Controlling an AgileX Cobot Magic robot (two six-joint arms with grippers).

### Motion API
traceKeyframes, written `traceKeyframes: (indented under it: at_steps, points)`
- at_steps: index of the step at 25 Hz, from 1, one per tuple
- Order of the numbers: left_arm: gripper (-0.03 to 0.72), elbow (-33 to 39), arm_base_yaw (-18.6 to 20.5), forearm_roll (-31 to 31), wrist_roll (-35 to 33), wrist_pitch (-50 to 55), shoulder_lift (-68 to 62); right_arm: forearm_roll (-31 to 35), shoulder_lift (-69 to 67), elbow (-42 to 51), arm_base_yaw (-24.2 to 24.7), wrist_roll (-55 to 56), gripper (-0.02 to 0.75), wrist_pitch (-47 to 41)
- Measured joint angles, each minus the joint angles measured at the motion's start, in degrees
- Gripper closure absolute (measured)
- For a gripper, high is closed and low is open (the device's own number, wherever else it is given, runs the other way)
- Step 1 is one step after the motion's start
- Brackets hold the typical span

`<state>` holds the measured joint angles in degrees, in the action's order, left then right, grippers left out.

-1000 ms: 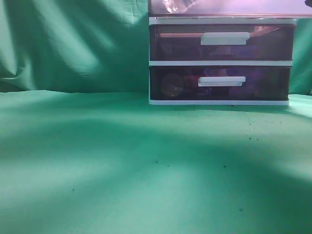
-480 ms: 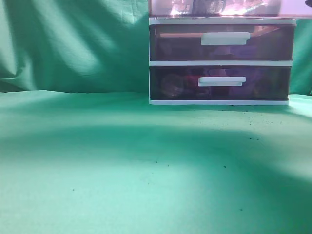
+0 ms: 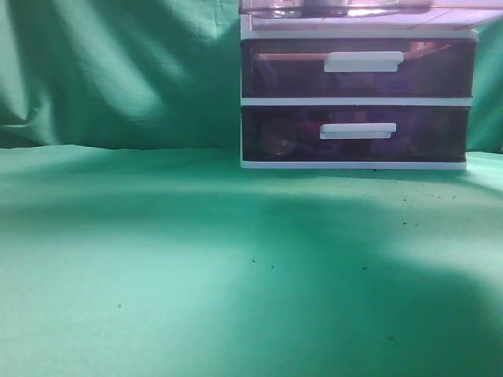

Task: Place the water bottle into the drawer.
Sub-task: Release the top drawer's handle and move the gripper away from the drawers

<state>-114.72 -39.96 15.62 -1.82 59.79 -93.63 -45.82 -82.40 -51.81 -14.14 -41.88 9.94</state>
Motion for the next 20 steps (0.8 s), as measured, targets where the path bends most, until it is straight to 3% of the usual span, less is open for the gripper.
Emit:
traceKeyframes:
  at_steps: [7, 20]
  points:
    - [0.688, 0.6, 0.2, 4.3, 2.7, 0.4, 4.2, 4.3, -9.2, -11.5, 0.0, -0.5, 0.651, -0.2]
    - [0.688, 0.6, 0.2, 1.9, 3.4, 1.2, 4.5, 5.5, -21.9, -26.0, 3.0, -3.0, 0.651, 2.5]
